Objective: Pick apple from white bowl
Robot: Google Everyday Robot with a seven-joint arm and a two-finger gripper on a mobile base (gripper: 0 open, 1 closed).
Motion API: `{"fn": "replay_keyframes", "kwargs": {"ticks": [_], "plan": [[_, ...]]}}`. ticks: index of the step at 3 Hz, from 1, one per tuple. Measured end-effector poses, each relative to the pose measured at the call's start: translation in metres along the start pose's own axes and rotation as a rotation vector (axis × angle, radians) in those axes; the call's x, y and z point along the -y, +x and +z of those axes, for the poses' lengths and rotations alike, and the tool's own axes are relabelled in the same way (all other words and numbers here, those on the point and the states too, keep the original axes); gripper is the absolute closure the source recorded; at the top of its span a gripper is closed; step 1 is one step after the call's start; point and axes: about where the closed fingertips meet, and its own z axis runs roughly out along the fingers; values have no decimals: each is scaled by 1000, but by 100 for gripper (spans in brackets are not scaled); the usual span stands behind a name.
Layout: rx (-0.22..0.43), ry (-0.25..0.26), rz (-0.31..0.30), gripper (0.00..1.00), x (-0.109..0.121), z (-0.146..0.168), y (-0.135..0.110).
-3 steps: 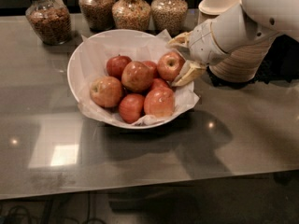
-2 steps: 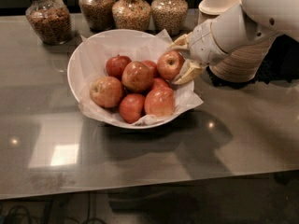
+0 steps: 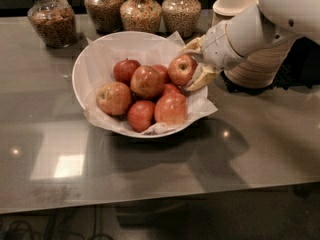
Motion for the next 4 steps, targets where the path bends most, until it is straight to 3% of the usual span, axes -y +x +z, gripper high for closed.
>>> {"fn": "replay_keyframes", "kwargs": {"ticks": [1,3,4], "plan": [[71,12,55,100,4,-8,-6],[323,7,151,100,38,-45,-35],[438,-58,183,100,46,-56,-48]]}}
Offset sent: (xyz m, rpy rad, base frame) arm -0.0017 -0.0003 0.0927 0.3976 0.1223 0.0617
